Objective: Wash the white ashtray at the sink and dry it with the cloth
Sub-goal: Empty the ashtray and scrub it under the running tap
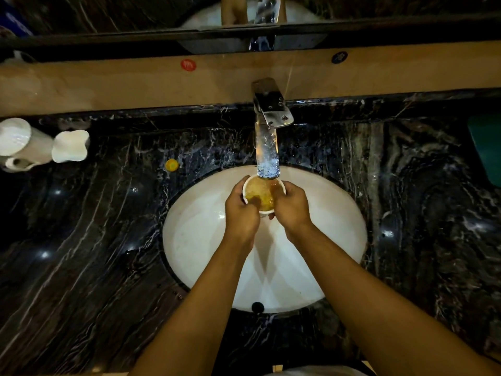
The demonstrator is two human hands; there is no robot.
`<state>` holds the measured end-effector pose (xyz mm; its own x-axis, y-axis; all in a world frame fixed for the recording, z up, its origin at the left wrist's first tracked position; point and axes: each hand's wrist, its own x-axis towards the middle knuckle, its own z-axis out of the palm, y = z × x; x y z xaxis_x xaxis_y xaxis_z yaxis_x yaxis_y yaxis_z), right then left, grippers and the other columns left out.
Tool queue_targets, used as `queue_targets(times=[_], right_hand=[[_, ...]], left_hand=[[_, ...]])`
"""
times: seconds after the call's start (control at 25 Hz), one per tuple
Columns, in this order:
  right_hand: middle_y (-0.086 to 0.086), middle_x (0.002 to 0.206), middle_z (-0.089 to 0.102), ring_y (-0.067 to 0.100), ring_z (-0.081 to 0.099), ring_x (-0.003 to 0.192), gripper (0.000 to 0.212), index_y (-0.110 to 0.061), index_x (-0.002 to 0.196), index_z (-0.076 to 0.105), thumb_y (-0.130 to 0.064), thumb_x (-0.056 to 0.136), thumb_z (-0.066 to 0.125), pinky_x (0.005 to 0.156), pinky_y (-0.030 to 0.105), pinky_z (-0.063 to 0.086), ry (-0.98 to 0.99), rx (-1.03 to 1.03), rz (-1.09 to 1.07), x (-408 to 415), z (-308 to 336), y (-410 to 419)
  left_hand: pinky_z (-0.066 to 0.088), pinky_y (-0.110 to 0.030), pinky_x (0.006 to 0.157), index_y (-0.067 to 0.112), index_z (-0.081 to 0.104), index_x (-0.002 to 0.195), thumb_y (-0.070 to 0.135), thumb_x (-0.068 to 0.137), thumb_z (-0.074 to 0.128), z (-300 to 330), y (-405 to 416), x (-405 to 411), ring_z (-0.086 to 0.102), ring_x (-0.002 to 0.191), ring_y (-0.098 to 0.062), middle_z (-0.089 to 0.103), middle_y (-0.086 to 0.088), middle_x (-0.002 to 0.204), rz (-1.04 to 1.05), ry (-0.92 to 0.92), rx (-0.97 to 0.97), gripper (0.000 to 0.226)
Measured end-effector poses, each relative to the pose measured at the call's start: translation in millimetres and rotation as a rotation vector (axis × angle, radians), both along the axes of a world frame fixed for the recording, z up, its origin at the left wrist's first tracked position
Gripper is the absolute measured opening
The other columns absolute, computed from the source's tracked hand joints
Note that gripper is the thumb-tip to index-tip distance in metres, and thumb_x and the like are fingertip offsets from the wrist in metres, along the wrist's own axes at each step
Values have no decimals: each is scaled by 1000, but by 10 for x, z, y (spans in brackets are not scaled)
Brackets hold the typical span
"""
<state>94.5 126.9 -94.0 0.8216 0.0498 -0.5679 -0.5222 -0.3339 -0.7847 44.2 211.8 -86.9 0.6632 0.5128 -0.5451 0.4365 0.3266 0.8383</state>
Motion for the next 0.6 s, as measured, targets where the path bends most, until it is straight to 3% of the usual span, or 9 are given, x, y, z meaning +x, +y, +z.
queue_targets(times=[0.12,0.24,0.4,0.52,0.6], right_hand=[[16,97,76,26,71,72,23,-11,112,69,-7,98,51,54,34,57,80,170,45,-59,35,18],[10,113,74,26,73,96,34,-13,124,63,0,93,60,76,44,62,144,300,57,-120,84,11],[11,101,75,30,75,90,22,-12,106,66,-16,86,76,72,49,64,99,118,-1,-3,66,37],[6,89,77,29,75,84,21,-17,94,73,-32,82,66,77,52,63,13,-11,25,74,95,49],[4,92,77,27,74,88,23,-16,99,74,-30,86,61,82,49,62,-10,-20,62,77,117,18]], left_hand=[[61,-31,85,14,66,124,-2,97,55,30,-15,54,69,104,-20,72,-4,112,121,47,117,33],[61,-39,90,18,71,117,6,101,54,5,39,115,70,104,-23,74,-4,112,173,90,165,27],[61,-26,76,16,68,119,0,102,48,62,30,99,71,95,-18,73,0,103,115,47,50,30],[62,-40,87,20,62,125,-9,95,45,53,-32,41,69,106,-24,71,-6,116,80,-11,-93,45],[63,-41,86,20,60,131,-9,91,51,18,-65,9,70,108,-25,70,-8,122,70,-46,-137,50]])
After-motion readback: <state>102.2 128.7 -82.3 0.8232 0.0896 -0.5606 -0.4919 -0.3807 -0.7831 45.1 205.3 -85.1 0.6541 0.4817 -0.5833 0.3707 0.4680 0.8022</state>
